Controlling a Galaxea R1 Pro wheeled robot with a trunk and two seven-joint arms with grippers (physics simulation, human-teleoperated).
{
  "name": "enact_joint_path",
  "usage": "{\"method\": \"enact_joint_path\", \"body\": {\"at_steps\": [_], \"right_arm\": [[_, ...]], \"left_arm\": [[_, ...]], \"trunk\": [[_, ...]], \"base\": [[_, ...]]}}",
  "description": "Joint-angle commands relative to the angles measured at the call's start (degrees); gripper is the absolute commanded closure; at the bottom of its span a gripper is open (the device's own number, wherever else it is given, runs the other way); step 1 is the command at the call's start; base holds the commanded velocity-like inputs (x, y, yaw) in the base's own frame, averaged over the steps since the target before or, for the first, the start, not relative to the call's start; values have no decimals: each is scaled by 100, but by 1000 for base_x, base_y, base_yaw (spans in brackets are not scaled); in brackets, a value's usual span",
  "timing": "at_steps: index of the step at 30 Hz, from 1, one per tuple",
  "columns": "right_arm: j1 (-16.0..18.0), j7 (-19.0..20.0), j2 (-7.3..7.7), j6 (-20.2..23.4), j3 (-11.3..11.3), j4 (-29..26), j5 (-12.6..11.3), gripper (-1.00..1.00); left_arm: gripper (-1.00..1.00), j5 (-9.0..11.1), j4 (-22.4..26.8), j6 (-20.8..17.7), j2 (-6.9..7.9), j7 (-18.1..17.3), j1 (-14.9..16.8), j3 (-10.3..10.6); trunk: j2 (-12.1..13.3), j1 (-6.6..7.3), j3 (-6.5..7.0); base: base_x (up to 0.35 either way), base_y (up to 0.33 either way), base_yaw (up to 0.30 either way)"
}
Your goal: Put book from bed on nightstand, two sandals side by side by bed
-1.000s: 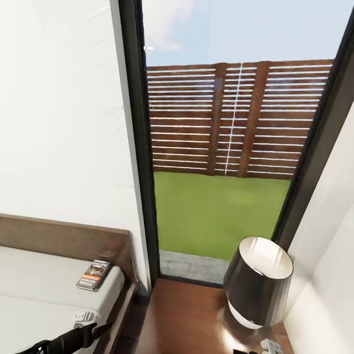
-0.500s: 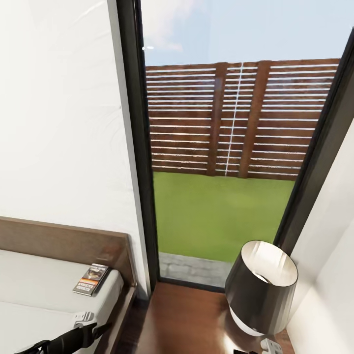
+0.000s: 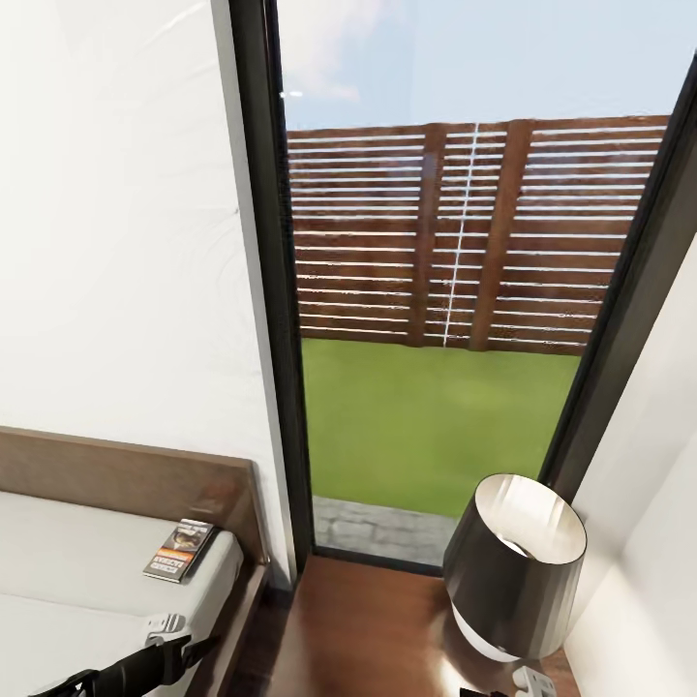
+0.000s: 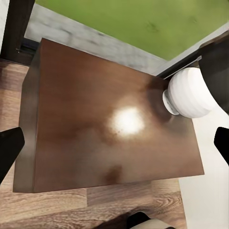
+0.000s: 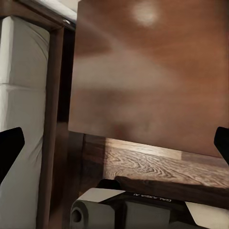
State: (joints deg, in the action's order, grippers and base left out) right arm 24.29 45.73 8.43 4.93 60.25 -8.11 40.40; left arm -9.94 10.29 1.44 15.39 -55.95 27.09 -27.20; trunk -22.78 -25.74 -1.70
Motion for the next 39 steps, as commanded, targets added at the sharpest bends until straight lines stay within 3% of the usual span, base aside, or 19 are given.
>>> {"method": "enact_joint_path", "body": {"at_steps": [1, 21, 39], "right_arm": [[6, 32, -3, 52, 48, -9, 21, -100], [6, 32, -8, 52, 47, -14, 21, -100], [6, 32, -8, 52, 45, -15, 21, -100]], "left_arm": [[-100, -60, 0, 15, -1, -22, 6, -49], [-100, -59, 0, 15, -1, -22, 6, -49], [-100, -43, 17, -10, 6, -62, 6, -51]], "trunk": [[-14, -4, -14], [-14, -4, -18], [-14, -4, -166]], "base": [[0, 0, 0], [0, 0, 0], [0, 0, 0]]}}
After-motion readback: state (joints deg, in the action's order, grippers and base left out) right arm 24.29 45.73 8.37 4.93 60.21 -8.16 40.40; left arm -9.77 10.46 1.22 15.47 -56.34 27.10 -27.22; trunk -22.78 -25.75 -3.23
